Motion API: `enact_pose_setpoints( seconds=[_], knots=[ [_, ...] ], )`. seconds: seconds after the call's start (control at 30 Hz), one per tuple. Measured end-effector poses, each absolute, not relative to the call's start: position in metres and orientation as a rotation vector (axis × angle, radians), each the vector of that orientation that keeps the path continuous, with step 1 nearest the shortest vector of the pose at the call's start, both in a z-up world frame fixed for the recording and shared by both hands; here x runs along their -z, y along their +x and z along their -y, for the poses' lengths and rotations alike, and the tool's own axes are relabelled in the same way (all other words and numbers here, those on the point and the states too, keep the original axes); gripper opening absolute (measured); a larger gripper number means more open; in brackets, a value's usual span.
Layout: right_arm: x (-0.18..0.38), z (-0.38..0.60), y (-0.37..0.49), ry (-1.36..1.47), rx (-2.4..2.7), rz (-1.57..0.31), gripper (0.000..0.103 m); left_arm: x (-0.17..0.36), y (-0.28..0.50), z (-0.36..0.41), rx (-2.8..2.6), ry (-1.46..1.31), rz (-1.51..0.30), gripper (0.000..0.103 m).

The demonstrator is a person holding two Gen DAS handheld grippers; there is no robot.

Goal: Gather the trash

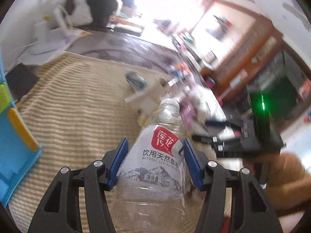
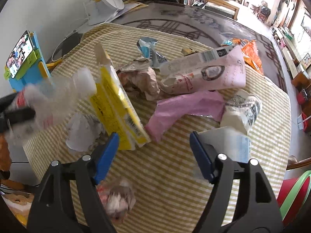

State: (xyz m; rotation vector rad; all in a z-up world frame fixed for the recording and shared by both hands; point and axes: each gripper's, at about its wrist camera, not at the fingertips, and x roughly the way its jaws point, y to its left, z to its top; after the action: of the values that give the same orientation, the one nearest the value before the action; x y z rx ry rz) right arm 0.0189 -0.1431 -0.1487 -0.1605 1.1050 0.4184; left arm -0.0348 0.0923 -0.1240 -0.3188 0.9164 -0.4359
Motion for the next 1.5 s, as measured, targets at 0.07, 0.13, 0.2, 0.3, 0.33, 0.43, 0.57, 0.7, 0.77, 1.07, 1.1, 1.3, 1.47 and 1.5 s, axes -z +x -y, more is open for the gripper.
enact_pose_setpoints(
  seconds=[0.07,0.13,0.2,0.3,0.33,0.43,0.57,0.7,0.77,1.07,1.1,1.3,1.47,1.5],
  knots=[
    [0.147,0.141,0.021,-0.154,-0.414,-1.098,0.073,0.119,-0.030,-0.095,0.398,-0.351,-0.896,0.055],
    [0.145,0.139,0.024,-0.137,-0.409,-1.090,0.073,0.113,-0.028,-0.101,0.368,-0.378,-0.881,0.055],
    [0.141,0.133,0.028,-0.120,-0.425,-1.071,0.073,0.110,-0.025,-0.108,0.330,-0.420,-0.863,0.055],
    [0.142,0.118,0.032,-0.125,-0.472,-1.068,0.073,0.103,-0.018,-0.108,0.272,-0.461,-0.845,0.055],
    [0.144,0.112,0.033,-0.125,-0.490,-1.074,0.073,0.100,-0.015,-0.108,0.254,-0.468,-0.838,0.055],
    [0.161,0.098,0.039,-0.096,-0.508,-1.123,0.073,0.095,-0.003,-0.099,0.220,-0.449,-0.829,0.055],
    [0.184,0.080,0.038,-0.173,-0.502,-1.167,0.060,0.086,0.005,-0.093,0.205,-0.417,-0.830,0.055],
    [0.173,0.086,0.034,-0.141,-0.507,-1.136,0.041,0.076,0.006,-0.083,0.170,-0.335,-0.827,0.055],
    [0.162,0.095,0.032,-0.110,-0.489,-1.104,0.040,0.070,0.006,-0.079,0.158,-0.309,-0.820,0.055],
    [0.086,0.162,0.015,0.042,-0.333,-0.893,0.040,0.045,0.010,-0.066,0.135,-0.219,-0.777,0.025],
    [0.079,0.167,0.014,0.051,-0.317,-0.872,0.040,0.044,0.011,-0.063,0.138,-0.212,-0.783,0.018],
    [0.059,0.199,0.001,0.087,-0.234,-0.813,0.040,0.056,0.014,-0.061,0.131,-0.177,-0.834,0.049],
    [0.064,0.212,-0.007,0.123,-0.202,-0.831,0.040,0.079,0.008,-0.085,0.126,-0.204,-0.909,0.057],
    [0.067,0.213,-0.007,0.132,-0.201,-0.840,0.041,0.085,0.006,-0.088,0.151,-0.205,-0.928,0.065]
  ],
)
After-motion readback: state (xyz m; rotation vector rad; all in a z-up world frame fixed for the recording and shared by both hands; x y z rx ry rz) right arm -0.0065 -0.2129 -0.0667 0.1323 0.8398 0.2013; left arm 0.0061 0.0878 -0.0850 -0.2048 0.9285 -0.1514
